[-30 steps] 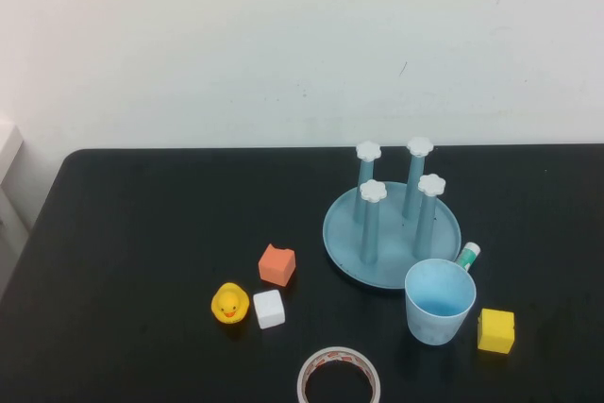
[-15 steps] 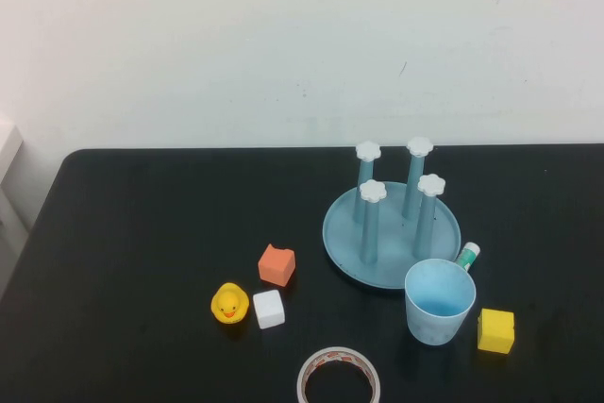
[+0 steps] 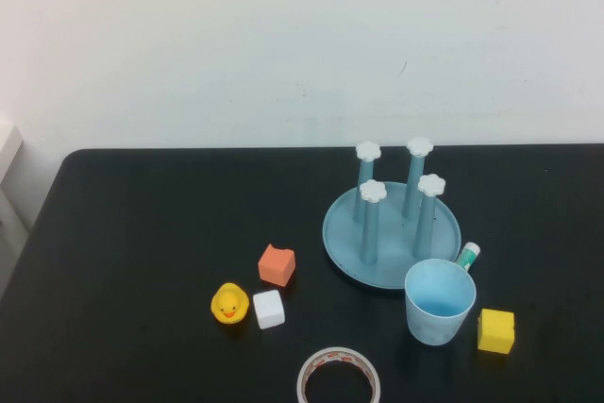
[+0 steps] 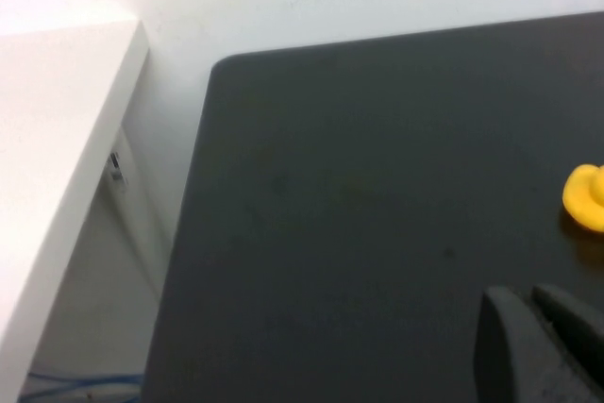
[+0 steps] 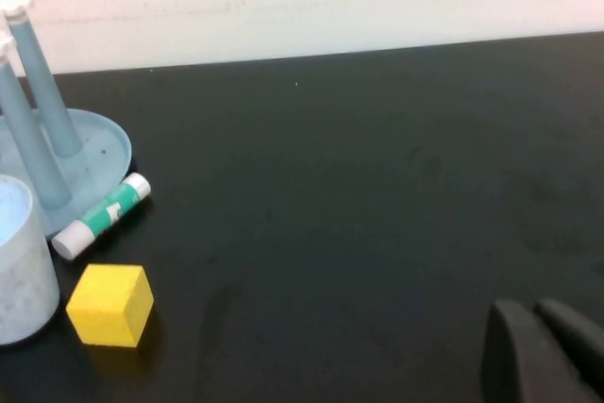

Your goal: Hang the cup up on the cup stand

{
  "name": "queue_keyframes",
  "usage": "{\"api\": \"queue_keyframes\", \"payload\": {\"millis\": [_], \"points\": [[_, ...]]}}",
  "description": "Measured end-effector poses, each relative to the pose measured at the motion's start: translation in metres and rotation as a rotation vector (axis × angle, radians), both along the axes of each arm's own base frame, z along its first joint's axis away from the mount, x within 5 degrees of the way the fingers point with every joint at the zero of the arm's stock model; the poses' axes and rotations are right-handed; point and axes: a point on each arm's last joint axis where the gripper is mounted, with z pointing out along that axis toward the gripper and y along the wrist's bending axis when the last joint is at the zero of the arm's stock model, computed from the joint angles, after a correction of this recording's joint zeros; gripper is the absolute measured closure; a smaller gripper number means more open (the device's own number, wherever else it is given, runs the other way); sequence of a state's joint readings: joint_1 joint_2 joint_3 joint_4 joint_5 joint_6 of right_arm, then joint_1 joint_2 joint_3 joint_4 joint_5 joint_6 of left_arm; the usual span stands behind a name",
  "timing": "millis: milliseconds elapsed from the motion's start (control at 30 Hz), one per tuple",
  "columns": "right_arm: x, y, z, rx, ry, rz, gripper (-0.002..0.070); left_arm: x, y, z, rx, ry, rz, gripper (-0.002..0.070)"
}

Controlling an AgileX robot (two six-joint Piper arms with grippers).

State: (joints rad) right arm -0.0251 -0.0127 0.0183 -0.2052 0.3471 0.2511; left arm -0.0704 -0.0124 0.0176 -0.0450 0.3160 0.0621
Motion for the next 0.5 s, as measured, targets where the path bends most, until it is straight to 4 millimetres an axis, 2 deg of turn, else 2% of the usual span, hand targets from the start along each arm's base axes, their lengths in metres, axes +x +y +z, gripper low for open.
{"api": "queue_keyframes", "payload": {"millis": [133, 367, 500], "points": [[0.003, 0.002, 0.007, -0.004, -0.107, 0.022, 0.0678, 0.002, 0.000, 0.009, -0.006, -0.112, 0.005, 0.0676], [0.004, 0.009, 0.044, -0.025, -0.514, 0.102, 0.0678, 0.000, 0.002, 0.051, -0.040, -0.574, 0.025, 0.0676], [0.001, 0.011, 0.055, -0.051, -0.642, 0.127, 0.0678, -0.006, 0.003, 0.066, -0.053, -0.747, 0.033, 0.0676]]}}
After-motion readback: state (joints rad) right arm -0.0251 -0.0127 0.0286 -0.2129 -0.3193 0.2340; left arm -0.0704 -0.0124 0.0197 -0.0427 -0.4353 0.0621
